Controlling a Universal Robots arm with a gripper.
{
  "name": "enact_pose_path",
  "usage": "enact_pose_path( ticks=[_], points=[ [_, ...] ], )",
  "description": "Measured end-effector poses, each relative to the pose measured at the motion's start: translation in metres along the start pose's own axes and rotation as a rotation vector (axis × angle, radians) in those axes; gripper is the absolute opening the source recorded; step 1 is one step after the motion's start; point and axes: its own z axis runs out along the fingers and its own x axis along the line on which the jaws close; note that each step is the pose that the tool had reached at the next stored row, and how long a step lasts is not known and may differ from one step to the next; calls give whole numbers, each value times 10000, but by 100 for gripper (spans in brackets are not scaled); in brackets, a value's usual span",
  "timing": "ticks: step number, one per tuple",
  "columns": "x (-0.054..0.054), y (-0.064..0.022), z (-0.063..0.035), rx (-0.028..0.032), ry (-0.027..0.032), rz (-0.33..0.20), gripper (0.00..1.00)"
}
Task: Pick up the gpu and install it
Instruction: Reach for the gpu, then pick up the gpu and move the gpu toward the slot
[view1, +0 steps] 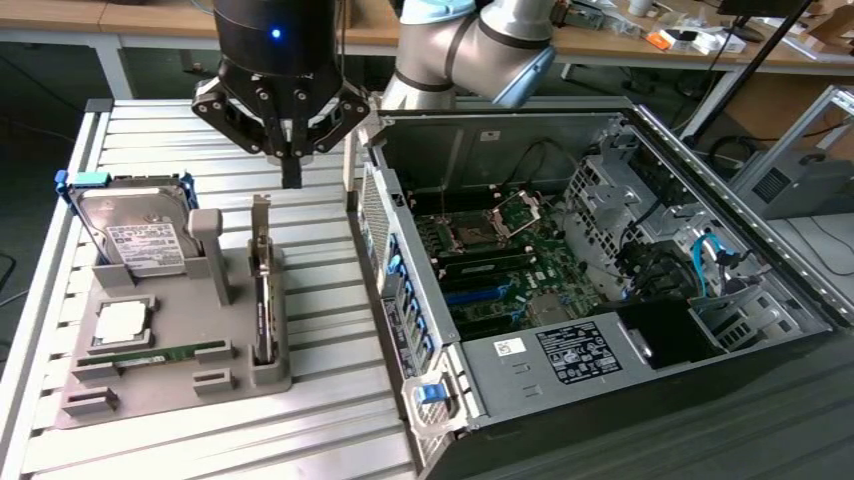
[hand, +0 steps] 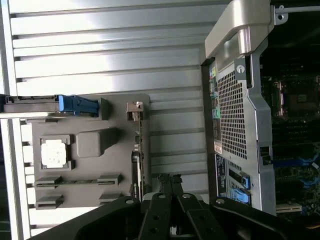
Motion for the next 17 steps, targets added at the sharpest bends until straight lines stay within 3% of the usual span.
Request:
enact_pose_path(
  ticks=[5, 17],
  points=[
    [53, -5, -1, 0, 0, 0, 11],
    [56, -5, -1, 0, 0, -1, 11]
  ],
)
